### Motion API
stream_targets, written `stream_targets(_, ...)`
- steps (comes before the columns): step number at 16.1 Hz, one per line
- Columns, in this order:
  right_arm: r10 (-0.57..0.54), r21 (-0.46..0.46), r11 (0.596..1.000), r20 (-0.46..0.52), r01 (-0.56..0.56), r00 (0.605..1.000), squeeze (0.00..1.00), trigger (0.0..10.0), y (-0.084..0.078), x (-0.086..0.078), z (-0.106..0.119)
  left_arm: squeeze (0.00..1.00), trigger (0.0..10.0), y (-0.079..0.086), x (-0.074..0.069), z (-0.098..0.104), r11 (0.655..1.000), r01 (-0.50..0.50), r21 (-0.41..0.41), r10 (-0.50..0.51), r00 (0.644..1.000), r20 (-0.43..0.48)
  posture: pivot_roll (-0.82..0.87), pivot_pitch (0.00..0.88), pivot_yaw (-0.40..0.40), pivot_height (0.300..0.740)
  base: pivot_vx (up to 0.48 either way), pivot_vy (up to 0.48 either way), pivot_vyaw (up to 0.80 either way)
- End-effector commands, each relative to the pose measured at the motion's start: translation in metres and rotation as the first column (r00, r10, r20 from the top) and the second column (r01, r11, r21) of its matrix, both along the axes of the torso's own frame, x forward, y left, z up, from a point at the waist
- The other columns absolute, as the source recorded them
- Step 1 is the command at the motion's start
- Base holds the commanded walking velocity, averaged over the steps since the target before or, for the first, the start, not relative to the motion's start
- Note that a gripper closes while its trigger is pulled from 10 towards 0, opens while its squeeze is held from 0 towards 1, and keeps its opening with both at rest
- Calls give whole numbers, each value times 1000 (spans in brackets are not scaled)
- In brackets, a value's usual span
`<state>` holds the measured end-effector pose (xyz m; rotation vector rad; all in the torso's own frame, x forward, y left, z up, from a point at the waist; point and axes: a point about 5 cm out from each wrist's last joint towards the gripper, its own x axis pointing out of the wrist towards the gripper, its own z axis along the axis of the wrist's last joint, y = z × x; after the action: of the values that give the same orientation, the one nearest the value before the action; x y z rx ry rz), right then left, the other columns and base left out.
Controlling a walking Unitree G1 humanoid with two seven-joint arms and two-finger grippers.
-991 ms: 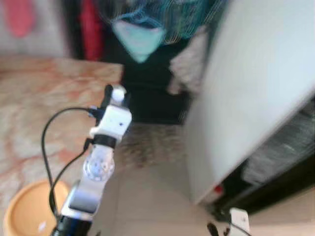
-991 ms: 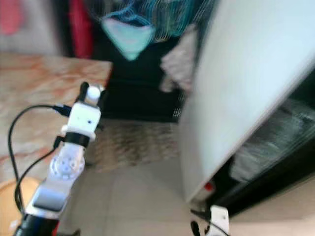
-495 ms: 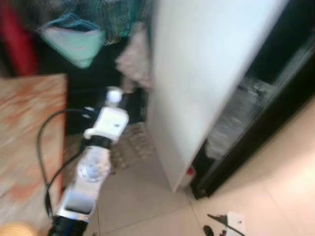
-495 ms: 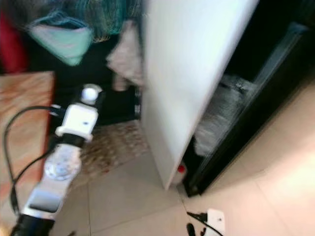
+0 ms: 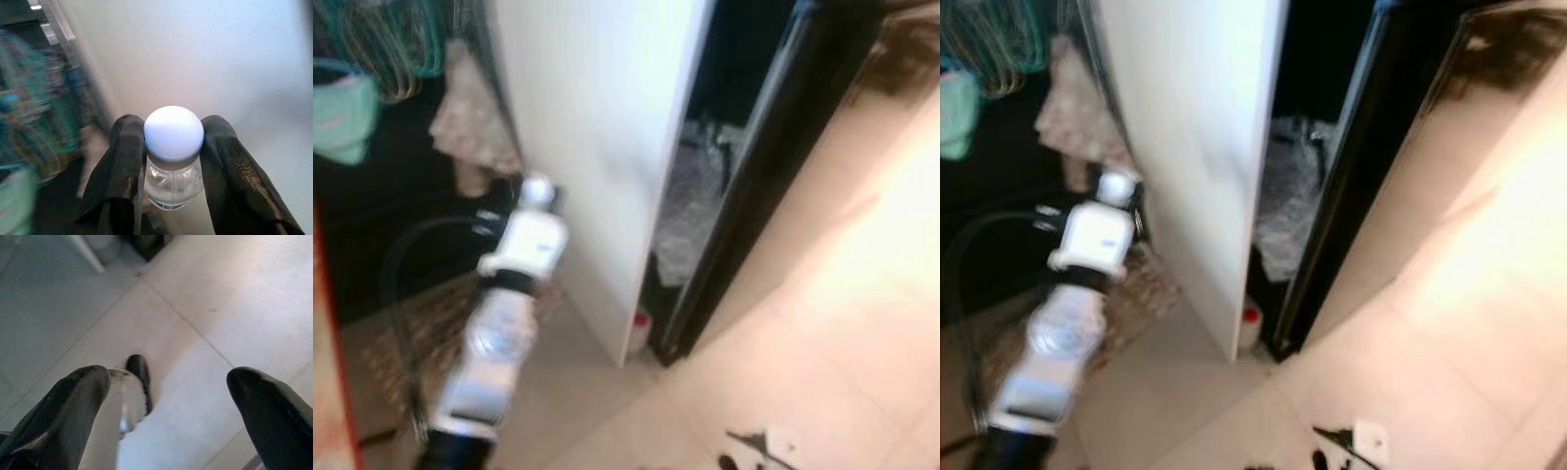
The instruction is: Restocking fridge
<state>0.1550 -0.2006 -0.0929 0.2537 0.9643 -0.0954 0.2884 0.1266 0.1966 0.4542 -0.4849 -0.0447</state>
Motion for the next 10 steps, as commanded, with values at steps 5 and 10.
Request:
stream_targets(5,-19,9,1000,2,19,1000,0,10000,4,0,-1,0,10000,15,5,-17,1000,-31,-1,31,996,-82,-97,67,-30,740,0,0,-800)
stream_targets(10,-47,24,999,7,47,999,0,10000,10,1,-1,0,10000,40,12,-82,989,-146,-5,135,926,-354,-96,61,-4,740,0,0,-444)
